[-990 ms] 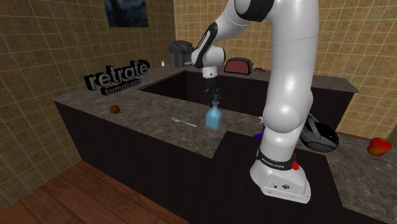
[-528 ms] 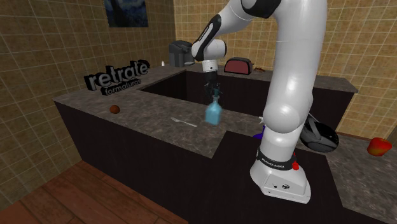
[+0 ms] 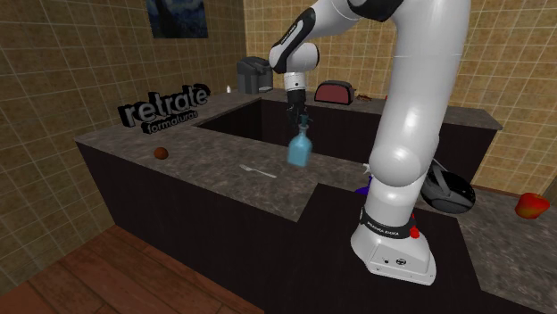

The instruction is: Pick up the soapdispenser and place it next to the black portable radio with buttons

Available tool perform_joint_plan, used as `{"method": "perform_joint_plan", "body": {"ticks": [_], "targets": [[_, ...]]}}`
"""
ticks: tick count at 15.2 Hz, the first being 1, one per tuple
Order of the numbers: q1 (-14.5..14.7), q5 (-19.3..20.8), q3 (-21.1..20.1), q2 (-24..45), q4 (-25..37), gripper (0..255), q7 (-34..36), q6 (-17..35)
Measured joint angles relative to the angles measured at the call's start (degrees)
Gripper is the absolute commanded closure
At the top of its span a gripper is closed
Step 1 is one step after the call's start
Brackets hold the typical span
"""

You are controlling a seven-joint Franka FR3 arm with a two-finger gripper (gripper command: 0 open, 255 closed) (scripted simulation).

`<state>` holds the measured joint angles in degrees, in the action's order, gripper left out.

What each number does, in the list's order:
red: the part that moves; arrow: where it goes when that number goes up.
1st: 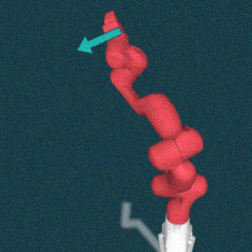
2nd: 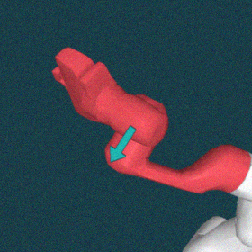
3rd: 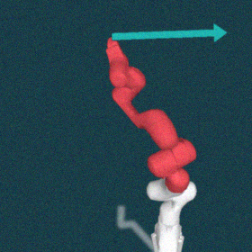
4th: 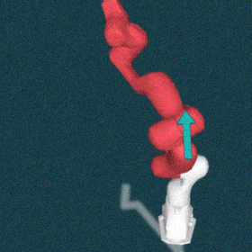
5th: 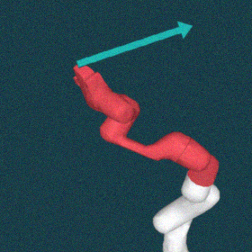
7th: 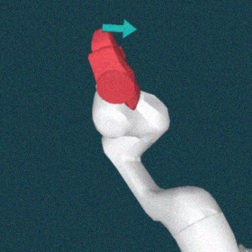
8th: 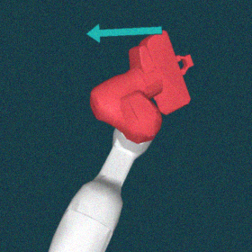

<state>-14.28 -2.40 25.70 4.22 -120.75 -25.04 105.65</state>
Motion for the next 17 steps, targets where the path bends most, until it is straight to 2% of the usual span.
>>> {"method": "perform_joint_plan", "body": {"ticks": [17], "targets": [[0.3,2.0,-0.1,-4.9,8.4,255,1.6,-12.8]]}}
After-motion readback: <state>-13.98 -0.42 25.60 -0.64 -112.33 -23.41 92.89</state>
